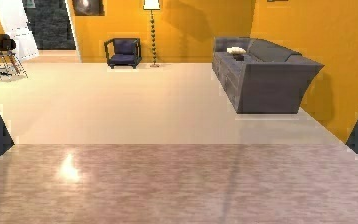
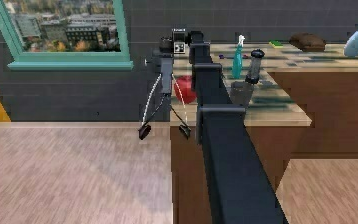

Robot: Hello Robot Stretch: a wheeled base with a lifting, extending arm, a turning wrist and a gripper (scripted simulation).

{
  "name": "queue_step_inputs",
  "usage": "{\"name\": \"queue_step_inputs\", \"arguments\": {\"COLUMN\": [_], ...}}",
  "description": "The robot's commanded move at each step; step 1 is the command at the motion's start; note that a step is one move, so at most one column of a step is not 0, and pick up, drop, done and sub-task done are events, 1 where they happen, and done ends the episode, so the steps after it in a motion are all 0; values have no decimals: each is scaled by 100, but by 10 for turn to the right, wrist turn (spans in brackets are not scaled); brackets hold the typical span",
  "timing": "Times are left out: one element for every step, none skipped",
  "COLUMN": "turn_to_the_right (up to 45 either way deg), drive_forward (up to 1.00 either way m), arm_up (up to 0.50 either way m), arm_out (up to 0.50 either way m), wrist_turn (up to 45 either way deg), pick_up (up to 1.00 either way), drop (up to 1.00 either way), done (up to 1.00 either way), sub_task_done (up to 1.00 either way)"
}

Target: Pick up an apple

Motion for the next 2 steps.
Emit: {"name": "queue_step_inputs", "arguments": {"turn_to_the_right": [0, 0], "drive_forward": [0, 0], "arm_up": [0, 0], "arm_out": [0, 0], "wrist_turn": [450, 450], "pick_up": [0, 0], "drop": [0, 0], "done": [0, 0], "sub_task_done": [0, 0]}}
